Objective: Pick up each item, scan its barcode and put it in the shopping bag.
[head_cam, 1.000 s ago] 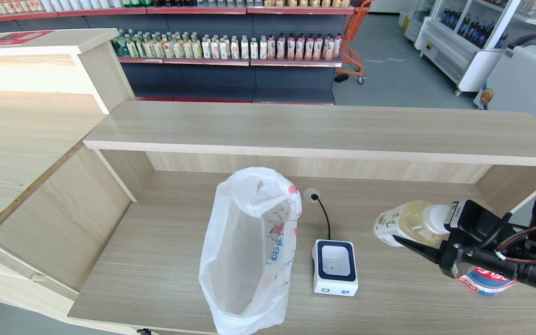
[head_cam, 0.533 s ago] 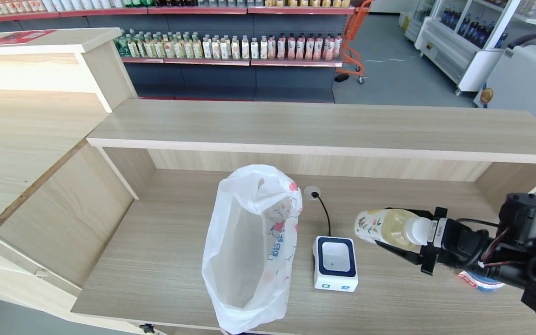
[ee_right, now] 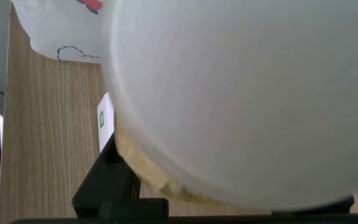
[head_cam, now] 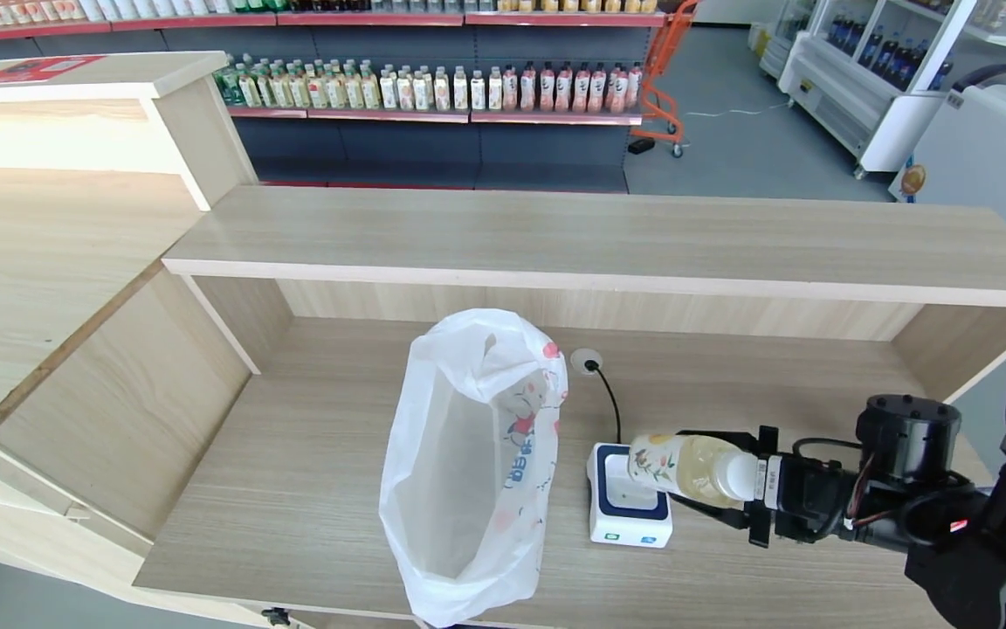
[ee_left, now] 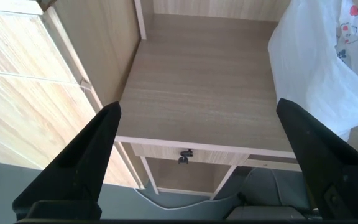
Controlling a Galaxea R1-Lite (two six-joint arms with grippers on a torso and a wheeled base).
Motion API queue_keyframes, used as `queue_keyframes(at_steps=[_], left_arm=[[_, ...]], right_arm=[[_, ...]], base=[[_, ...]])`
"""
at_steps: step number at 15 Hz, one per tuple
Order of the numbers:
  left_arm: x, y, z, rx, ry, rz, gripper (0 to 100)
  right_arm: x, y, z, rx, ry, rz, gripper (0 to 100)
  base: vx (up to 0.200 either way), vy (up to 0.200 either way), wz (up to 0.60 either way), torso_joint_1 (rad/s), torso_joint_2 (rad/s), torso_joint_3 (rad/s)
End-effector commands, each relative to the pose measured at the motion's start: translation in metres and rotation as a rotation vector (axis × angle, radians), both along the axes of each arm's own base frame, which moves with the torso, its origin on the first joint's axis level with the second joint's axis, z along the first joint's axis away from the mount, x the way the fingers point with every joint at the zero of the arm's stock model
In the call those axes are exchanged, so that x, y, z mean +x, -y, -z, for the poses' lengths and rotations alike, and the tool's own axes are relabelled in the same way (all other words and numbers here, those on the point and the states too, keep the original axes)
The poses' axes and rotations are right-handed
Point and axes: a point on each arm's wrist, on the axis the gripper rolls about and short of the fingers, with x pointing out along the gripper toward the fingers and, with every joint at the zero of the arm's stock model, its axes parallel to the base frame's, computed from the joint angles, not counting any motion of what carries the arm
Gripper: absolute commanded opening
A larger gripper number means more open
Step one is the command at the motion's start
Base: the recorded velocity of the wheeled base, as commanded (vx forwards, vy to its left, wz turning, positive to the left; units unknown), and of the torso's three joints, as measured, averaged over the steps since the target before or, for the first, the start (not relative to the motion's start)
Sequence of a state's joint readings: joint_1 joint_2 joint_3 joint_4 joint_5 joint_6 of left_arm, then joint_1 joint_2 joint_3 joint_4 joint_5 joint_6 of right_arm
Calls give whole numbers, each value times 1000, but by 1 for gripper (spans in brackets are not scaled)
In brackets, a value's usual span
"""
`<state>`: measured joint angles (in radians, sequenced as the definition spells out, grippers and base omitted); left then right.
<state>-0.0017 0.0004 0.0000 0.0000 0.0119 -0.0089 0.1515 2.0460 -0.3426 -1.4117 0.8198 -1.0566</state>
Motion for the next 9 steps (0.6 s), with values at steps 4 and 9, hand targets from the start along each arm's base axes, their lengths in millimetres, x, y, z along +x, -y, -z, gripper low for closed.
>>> queue_keyframes(at_steps=[4,9], left_arm=[[0,0,0,0,0,-1,100],[0,0,0,0,0,-1,100]], right_arm=[[16,-8,20,-35,9,-33,0],[37,-16,29,-33,61,-82,0]], base=[[0,0,0,0,0,0],[0,0,0,0,0,0]])
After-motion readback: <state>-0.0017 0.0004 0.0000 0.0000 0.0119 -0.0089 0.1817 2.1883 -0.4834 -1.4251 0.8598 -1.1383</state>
